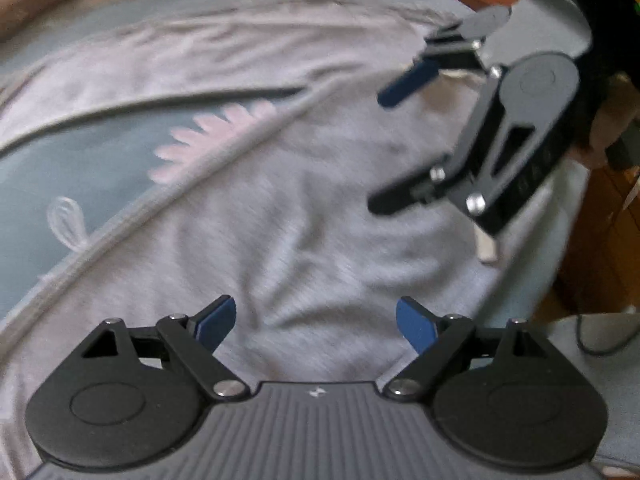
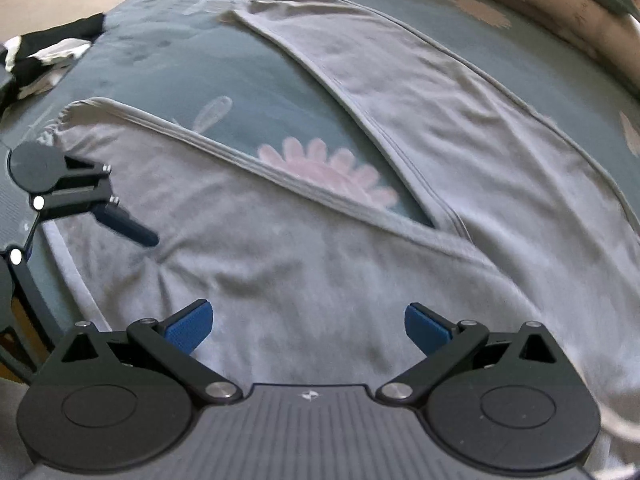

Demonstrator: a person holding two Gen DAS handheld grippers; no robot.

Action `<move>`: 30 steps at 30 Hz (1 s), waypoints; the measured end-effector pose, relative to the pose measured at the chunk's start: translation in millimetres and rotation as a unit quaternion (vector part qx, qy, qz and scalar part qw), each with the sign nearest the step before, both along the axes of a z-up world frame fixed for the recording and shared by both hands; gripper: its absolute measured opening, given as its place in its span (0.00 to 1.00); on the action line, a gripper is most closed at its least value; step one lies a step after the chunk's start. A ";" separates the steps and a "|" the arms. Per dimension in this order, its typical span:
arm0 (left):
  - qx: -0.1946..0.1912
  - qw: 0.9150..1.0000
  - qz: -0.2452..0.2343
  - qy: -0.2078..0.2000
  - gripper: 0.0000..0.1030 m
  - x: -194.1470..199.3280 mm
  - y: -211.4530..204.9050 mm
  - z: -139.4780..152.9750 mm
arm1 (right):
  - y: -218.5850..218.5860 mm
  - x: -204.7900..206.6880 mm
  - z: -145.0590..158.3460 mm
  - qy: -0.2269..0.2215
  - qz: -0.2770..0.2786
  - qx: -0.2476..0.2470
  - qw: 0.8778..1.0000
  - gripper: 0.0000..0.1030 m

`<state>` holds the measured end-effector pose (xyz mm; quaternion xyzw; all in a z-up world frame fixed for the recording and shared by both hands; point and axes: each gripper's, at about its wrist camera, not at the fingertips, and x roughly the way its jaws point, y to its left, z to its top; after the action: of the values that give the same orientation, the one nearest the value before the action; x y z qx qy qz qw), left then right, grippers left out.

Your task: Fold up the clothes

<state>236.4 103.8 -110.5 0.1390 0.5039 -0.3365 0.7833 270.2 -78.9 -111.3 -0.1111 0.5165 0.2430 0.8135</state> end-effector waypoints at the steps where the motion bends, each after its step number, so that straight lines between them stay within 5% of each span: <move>1: 0.005 1.000 0.007 -0.009 0.84 3.4 2.3 -1.6 | 4.3 3.8 -0.8 0.001 0.010 0.002 1.000 1.00; 5: 0.029 0.999 0.040 -0.004 0.84 18.6 16.9 -21.4 | 20.8 13.8 -6.1 0.003 0.049 0.015 0.999 1.00; 9: 0.047 0.998 0.015 -0.025 0.87 15.5 12.5 -22.6 | 24.7 12.4 -12.2 0.006 0.070 0.023 0.997 1.00; 12: 0.047 0.997 0.059 -0.015 0.87 19.1 12.8 -14.7 | 17.1 7.5 -12.2 0.006 0.077 0.030 0.997 1.00; 22: 0.072 0.986 0.152 -0.009 0.86 38.5 -33.6 1.0 | -65.7 -0.8 10.8 -0.014 0.049 0.019 0.999 1.00; 30: 0.083 0.980 0.179 -0.025 0.78 56.8 -88.7 12.6 | -141.2 -9.3 18.7 -0.016 0.007 0.000 1.000 1.00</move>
<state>293.2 15.1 -97.9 0.1195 0.5269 -0.1442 0.8290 261.0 -220.0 -92.6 -0.1185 0.5025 0.2466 0.8202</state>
